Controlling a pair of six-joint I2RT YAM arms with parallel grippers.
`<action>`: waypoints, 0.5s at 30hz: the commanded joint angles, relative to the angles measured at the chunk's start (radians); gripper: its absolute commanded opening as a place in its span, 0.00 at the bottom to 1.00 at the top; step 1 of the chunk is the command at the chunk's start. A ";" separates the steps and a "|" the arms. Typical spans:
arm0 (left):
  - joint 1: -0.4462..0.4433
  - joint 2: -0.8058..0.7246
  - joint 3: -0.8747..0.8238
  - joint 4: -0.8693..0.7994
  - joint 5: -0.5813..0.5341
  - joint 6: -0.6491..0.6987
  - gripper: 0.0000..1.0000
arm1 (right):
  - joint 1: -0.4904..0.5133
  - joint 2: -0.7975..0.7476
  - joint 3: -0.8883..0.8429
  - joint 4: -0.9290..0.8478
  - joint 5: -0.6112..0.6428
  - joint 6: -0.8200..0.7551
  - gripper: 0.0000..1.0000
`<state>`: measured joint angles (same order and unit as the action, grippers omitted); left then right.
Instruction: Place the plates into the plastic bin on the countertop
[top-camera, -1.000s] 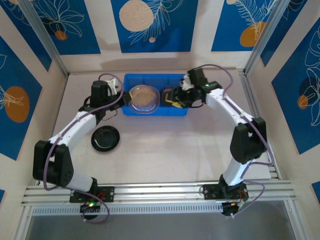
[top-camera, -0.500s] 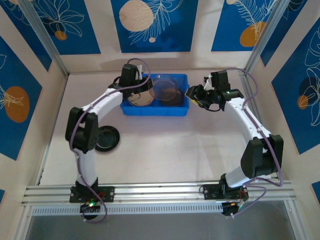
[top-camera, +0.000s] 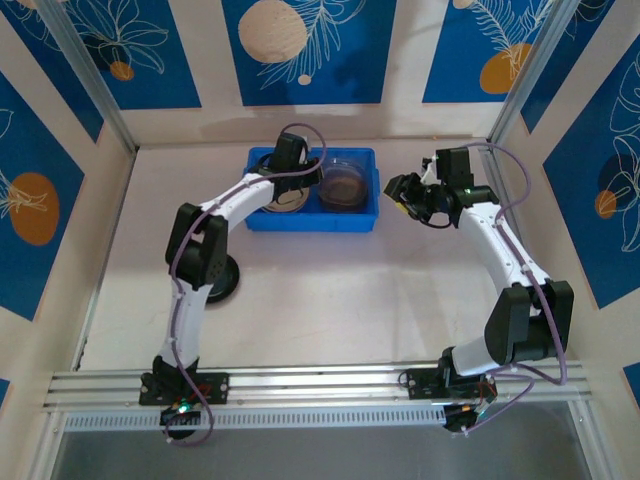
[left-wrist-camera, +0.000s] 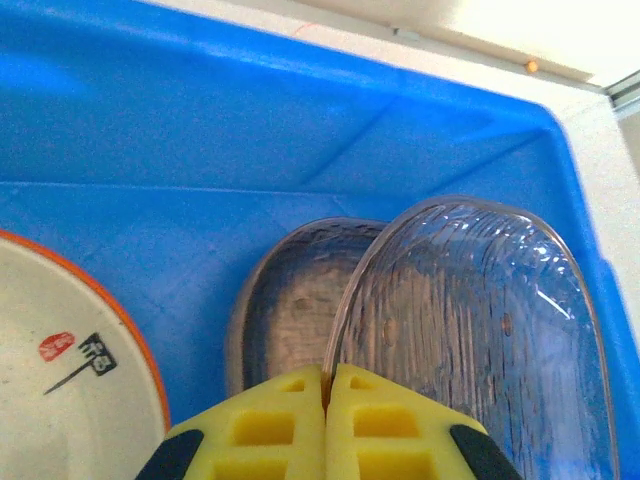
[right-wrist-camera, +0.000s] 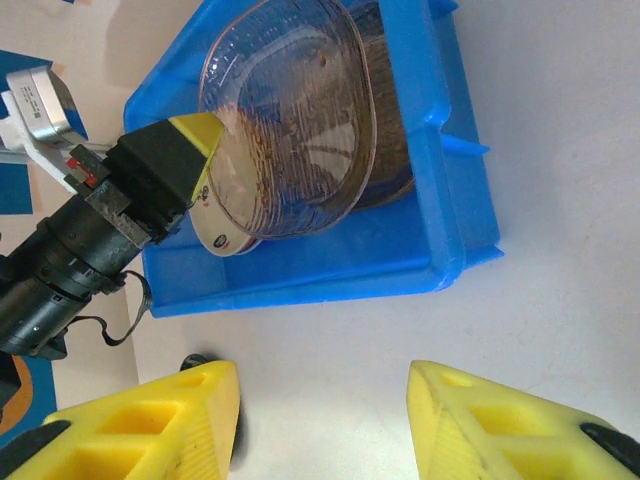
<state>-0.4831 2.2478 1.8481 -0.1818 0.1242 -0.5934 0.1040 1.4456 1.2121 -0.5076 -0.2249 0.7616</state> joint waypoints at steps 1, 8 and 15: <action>-0.007 0.035 0.044 -0.009 -0.038 -0.019 0.00 | -0.007 -0.026 -0.022 0.012 -0.028 0.010 0.49; -0.009 0.092 0.095 -0.012 -0.037 -0.044 0.00 | -0.006 -0.025 -0.042 0.033 -0.050 0.020 0.48; -0.015 0.154 0.177 -0.056 -0.027 -0.058 0.00 | -0.003 -0.018 -0.043 0.028 -0.050 0.015 0.48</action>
<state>-0.4866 2.3806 1.9682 -0.2077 0.0990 -0.6350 0.0978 1.4452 1.1805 -0.4812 -0.2474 0.7719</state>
